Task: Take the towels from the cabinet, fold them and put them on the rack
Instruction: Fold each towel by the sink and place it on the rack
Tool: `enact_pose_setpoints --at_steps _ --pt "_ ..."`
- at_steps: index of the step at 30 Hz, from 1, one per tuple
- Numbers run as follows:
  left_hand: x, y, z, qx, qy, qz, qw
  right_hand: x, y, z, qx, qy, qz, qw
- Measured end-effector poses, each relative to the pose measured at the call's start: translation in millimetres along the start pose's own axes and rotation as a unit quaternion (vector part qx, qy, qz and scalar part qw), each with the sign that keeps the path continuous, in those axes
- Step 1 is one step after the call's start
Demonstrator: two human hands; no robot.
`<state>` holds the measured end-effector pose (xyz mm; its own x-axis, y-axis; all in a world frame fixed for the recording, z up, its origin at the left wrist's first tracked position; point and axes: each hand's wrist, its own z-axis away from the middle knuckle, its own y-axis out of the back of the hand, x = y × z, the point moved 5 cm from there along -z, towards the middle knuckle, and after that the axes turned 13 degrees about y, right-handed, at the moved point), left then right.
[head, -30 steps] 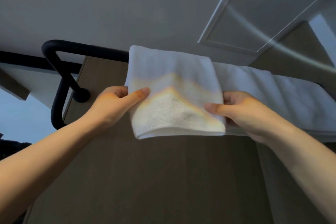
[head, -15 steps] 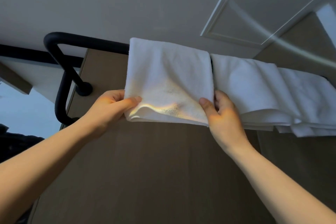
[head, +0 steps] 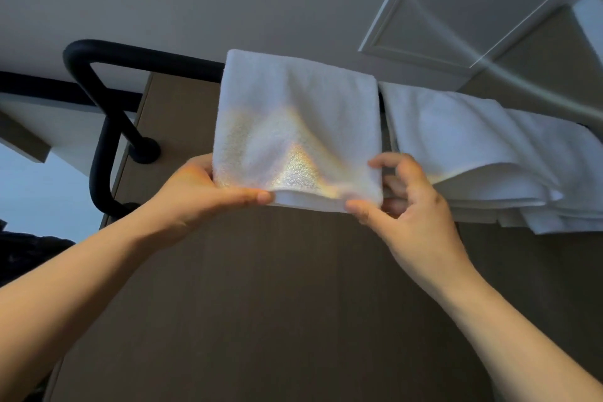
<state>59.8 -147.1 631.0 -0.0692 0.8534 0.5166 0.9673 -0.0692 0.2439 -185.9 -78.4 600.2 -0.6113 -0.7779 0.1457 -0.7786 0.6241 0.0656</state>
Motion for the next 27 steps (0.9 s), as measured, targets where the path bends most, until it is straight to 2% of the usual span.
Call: enact_pose_setpoints --at_steps 6,9,11,13,15,16,18,20,23,25,27 --pt "2.2 6.2 2.4 0.007 -0.014 -0.005 1.0 12.6 7.3 2.5 0.089 0.02 -0.043 0.995" --pt "-0.1 8.8 2.0 0.016 0.002 0.003 1.0 5.7 10.5 7.6 0.083 0.16 0.144 0.973" --pt "-1.3 8.3 1.7 0.014 0.007 0.008 1.0 3.5 5.3 12.2 0.035 0.224 0.206 0.952" --pt "-5.3 8.9 -0.5 0.014 0.017 0.012 1.0 6.9 2.5 14.6 0.009 0.178 0.156 0.972" --pt "-8.4 8.8 -1.8 0.005 0.033 0.028 0.999 12.6 1.0 14.4 0.028 0.054 0.037 0.997" --pt "-9.3 8.1 -1.3 0.0 0.037 0.036 0.999 15.8 -1.4 12.8 0.042 -0.022 -0.033 0.998" --pt "-11.7 7.2 -0.4 -0.008 0.043 0.044 0.998 22.2 -8.8 8.1 0.056 -0.164 -0.161 0.972" --pt "-13.9 6.9 0.4 -0.015 0.049 0.048 0.997 23.2 -18.6 4.2 0.045 -0.263 -0.258 0.928" --pt "-19.9 8.9 -4.2 -0.026 0.063 0.055 0.996 20.8 -24.9 -1.2 0.047 -0.301 -0.33 0.893" --pt "-24.8 9.8 -6.0 -0.036 0.08 0.08 0.993 21.0 -24.7 -1.4 0.062 -0.296 -0.319 0.898" --pt "-28.3 9.2 -7.3 -0.049 0.09 0.102 0.989 21.2 -18.9 1.0 0.096 -0.271 -0.261 0.921"
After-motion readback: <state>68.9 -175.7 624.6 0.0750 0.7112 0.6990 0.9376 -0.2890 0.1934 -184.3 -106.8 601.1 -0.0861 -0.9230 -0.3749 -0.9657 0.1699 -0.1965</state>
